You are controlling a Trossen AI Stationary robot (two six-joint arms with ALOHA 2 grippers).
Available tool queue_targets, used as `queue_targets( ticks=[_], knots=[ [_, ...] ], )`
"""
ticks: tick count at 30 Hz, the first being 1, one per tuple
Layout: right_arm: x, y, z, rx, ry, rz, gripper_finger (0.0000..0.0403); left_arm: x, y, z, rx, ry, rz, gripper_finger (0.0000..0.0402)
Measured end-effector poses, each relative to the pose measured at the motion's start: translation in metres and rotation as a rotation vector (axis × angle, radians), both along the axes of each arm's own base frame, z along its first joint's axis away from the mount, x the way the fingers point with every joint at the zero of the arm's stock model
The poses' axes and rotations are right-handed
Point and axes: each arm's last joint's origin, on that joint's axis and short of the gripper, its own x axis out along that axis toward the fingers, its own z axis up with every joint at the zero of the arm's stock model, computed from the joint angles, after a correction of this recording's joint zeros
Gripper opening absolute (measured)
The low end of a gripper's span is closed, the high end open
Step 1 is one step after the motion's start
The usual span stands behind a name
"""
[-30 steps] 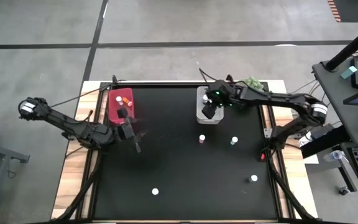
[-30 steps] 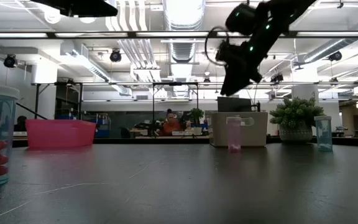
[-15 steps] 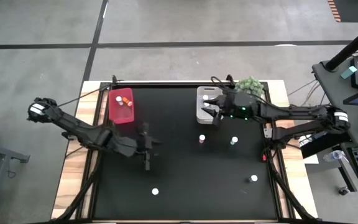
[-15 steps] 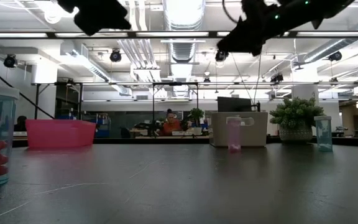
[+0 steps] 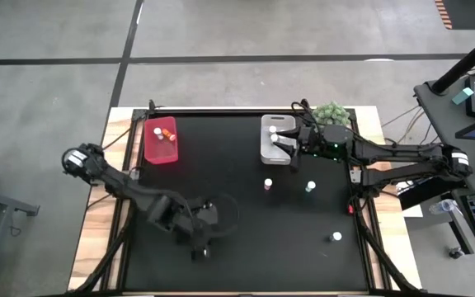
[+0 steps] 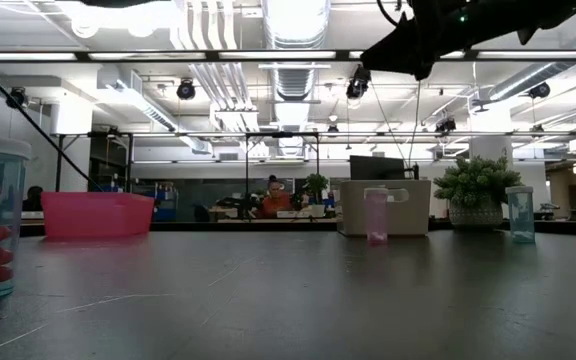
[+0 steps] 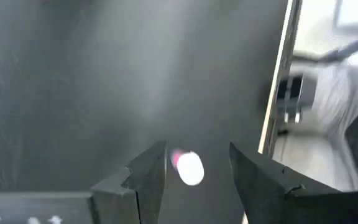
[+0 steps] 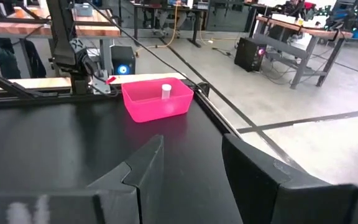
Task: Pick and place medicine bottles into bin by pill shape (circle, oval)
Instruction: Put the green tablet bottle into the red bin
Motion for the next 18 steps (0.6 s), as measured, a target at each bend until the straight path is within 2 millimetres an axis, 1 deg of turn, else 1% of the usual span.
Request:
queue_targets(
  ticks=[2,5,8,10,12,15,18],
  knots=[
    [0.001,0.0,-0.001,0.004,0.003,0.022,0.0155,-0.005,-0.015,-0.005,0.001,0.07,-0.002,0.016],
    [0.002,0.002,-0.003,0.007,0.01,0.077,0.0155,-0.017,-0.036,-0.015,0.022,0.157,-0.002,0.016],
    [0.004,0.004,-0.005,0.036,0.021,0.157,0.0155,-0.03,-0.051,-0.028,0.03,0.216,0.022,0.016],
    [0.006,0.006,-0.009,0.077,0.033,0.242,0.0155,-0.035,-0.057,-0.034,0.024,0.24,0.055,0.016],
    [0.009,0.008,-0.012,0.156,0.038,0.307,0.0155,-0.04,-0.061,-0.038,0.019,0.255,0.081,0.016],
    [0.012,0.009,-0.015,0.257,0.072,0.323,0.0155,-0.043,-0.065,-0.04,0.022,0.257,0.1,0.016],
    [0.016,0.014,-0.014,0.297,0.125,0.332,0.0155,-0.043,-0.065,-0.041,0.049,0.225,0.116,0.016]
  ],
)
